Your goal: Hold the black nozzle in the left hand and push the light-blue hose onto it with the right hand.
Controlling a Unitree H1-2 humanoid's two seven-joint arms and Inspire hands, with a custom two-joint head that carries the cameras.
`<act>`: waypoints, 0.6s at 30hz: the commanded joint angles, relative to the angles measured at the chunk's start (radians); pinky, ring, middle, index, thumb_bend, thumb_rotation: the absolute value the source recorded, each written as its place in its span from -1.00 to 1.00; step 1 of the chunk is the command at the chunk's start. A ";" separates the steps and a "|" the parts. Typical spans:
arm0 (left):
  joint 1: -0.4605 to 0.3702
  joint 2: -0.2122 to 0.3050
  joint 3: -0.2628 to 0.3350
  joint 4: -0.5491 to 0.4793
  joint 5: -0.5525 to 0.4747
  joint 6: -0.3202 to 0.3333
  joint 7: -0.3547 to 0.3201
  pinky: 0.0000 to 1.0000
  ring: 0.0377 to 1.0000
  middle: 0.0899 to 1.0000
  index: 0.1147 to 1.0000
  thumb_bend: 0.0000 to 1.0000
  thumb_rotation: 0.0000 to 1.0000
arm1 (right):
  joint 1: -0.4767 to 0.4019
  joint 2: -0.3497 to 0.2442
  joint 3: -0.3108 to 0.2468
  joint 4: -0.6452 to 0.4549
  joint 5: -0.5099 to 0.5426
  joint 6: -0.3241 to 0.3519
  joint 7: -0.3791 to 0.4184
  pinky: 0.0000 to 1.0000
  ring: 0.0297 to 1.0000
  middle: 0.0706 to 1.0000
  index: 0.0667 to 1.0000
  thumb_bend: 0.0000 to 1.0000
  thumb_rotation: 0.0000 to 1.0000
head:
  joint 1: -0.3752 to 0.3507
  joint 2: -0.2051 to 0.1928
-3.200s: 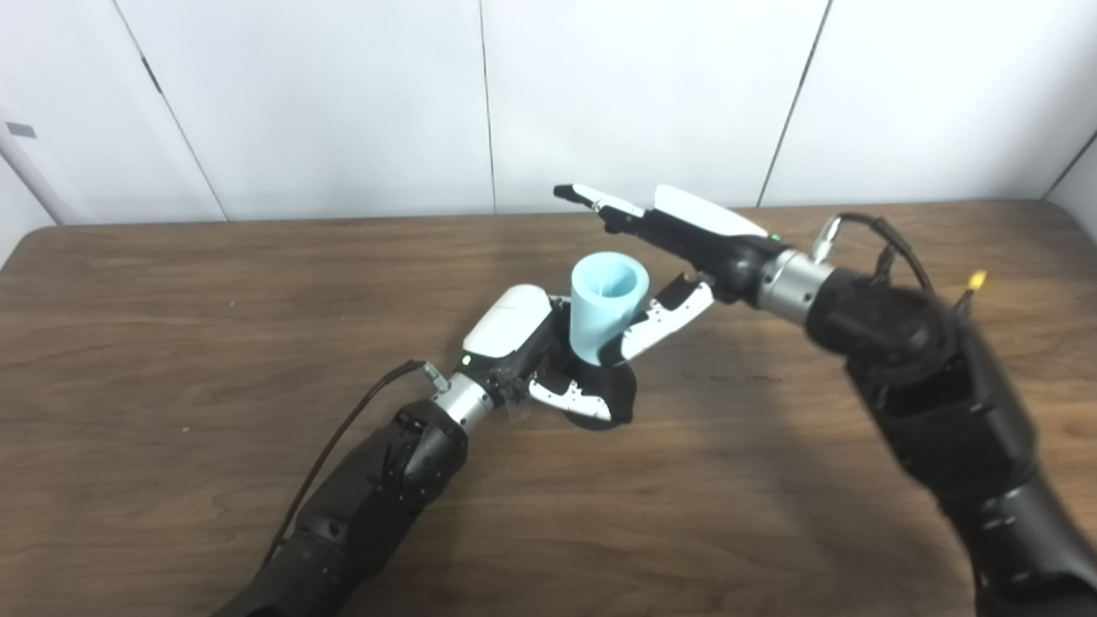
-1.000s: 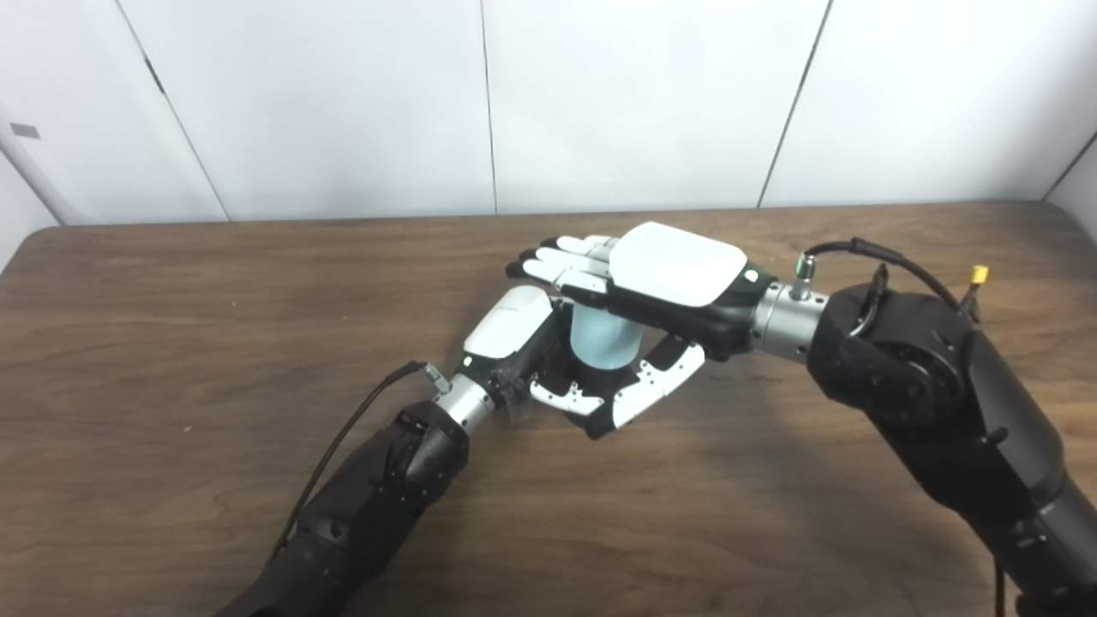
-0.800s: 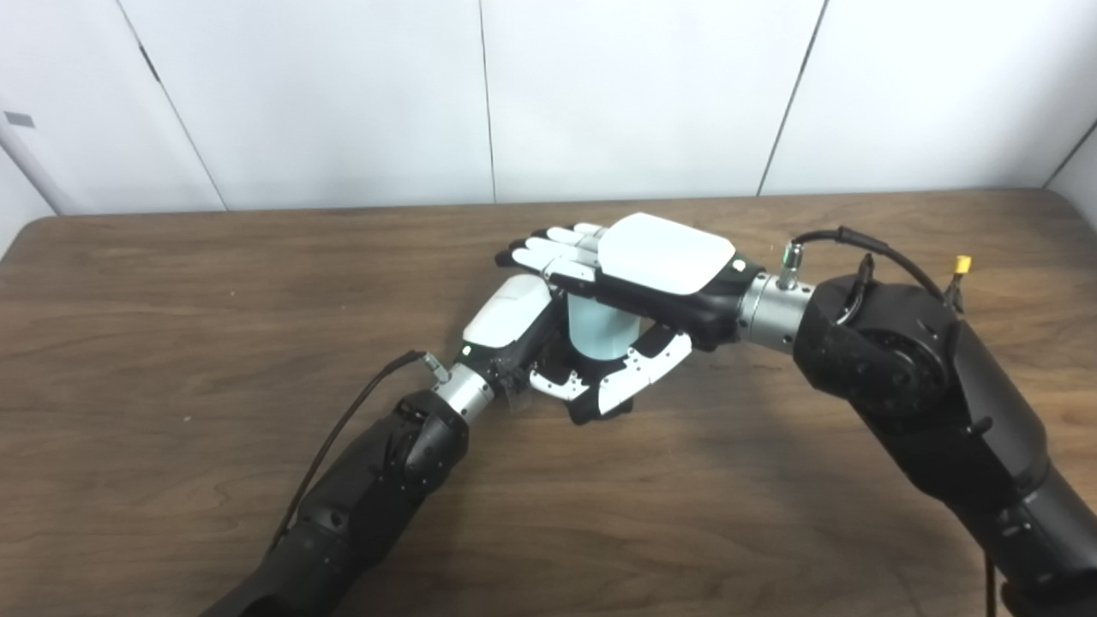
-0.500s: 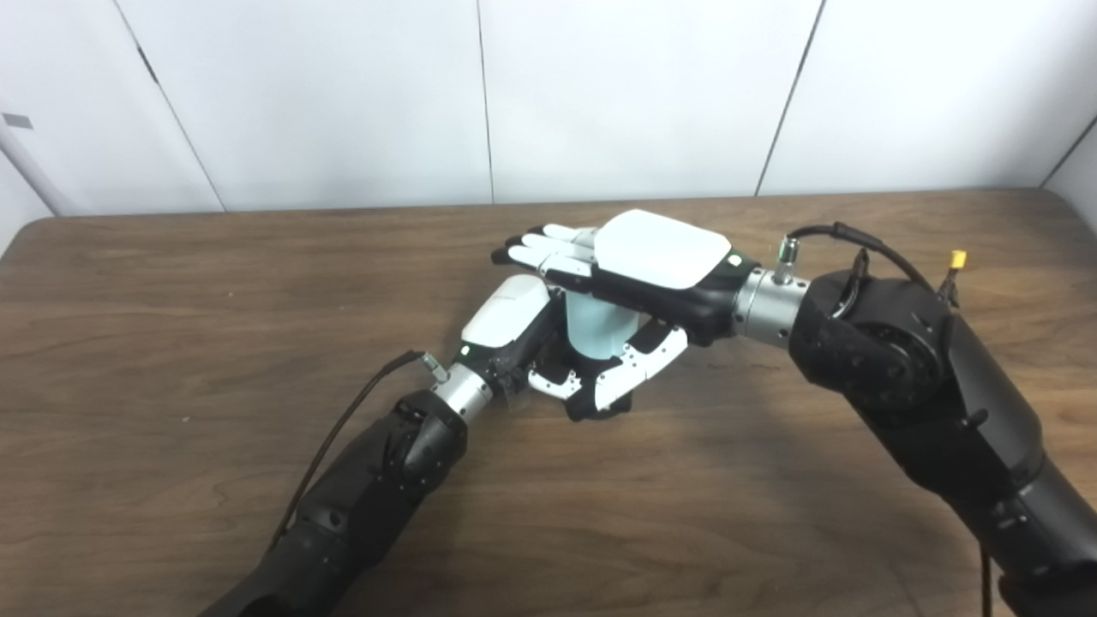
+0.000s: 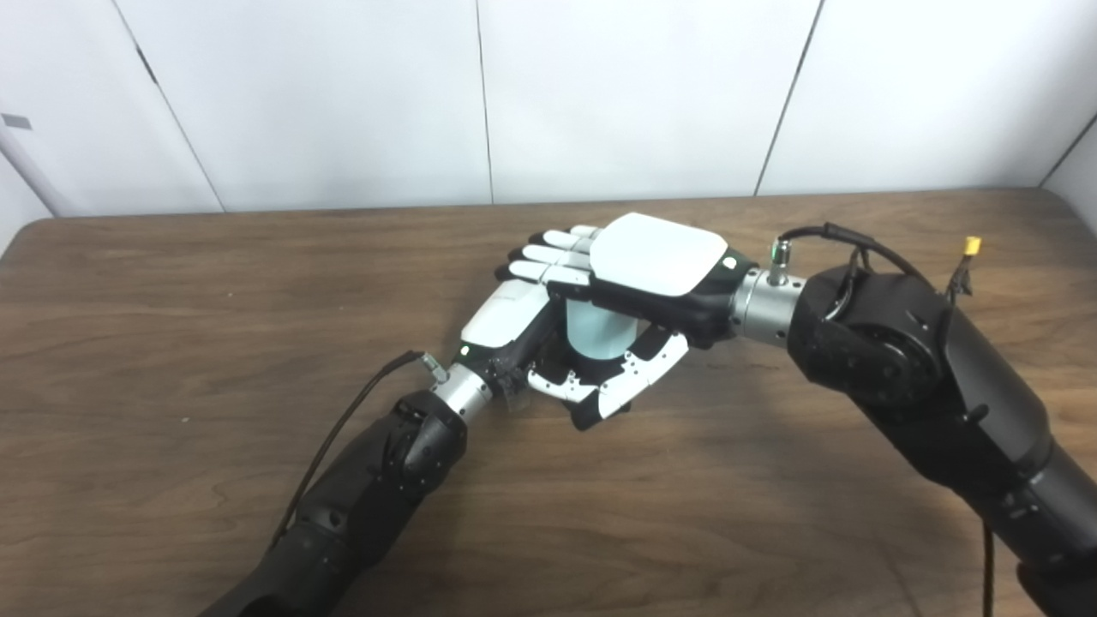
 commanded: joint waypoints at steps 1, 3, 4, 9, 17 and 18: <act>0.172 0.021 -0.051 0.128 0.046 0.080 -0.064 -0.12 0.00 -0.19 -0.14 0.05 -1.00 | 0.065 -0.047 0.072 0.021 0.021 0.000 0.140 0.94 0.99 0.95 0.89 0.86 0.89 | 0.001 0.001; 0.175 0.021 -0.046 0.123 0.039 0.083 -0.068 -0.09 0.02 -0.19 -0.14 0.05 -1.00 | 0.073 -0.061 0.071 0.010 0.024 0.003 0.145 0.93 0.99 0.94 0.88 0.86 0.88 | 0.001 0.001; 0.175 0.022 -0.047 0.122 0.042 0.084 -0.067 -0.07 0.03 -0.18 -0.14 0.05 -1.00 | 0.078 -0.068 0.071 0.004 0.023 0.003 0.145 0.92 0.98 0.93 0.87 0.85 0.87 | 0.001 0.001; 0.175 0.024 -0.046 0.116 0.044 0.086 -0.069 -0.09 0.02 -0.19 -0.14 0.05 -1.00 | 0.093 -0.086 0.067 -0.018 0.036 0.003 0.136 0.84 0.95 0.91 0.85 0.83 0.84 | 0.006 0.006; 0.175 0.024 -0.047 0.114 0.047 0.090 -0.068 -0.12 0.00 -0.21 -0.13 0.05 -1.00 | 0.082 -0.061 0.078 -0.026 0.047 -0.001 0.134 0.82 0.94 0.89 0.84 0.81 0.82 | 0.006 0.008; 0.174 0.023 -0.048 0.113 0.048 0.094 -0.072 -0.13 0.00 -0.21 -0.13 0.05 -1.00 | 0.081 -0.054 0.081 -0.022 0.052 -0.007 0.129 0.82 0.94 0.90 0.84 0.81 0.83 | 0.006 0.008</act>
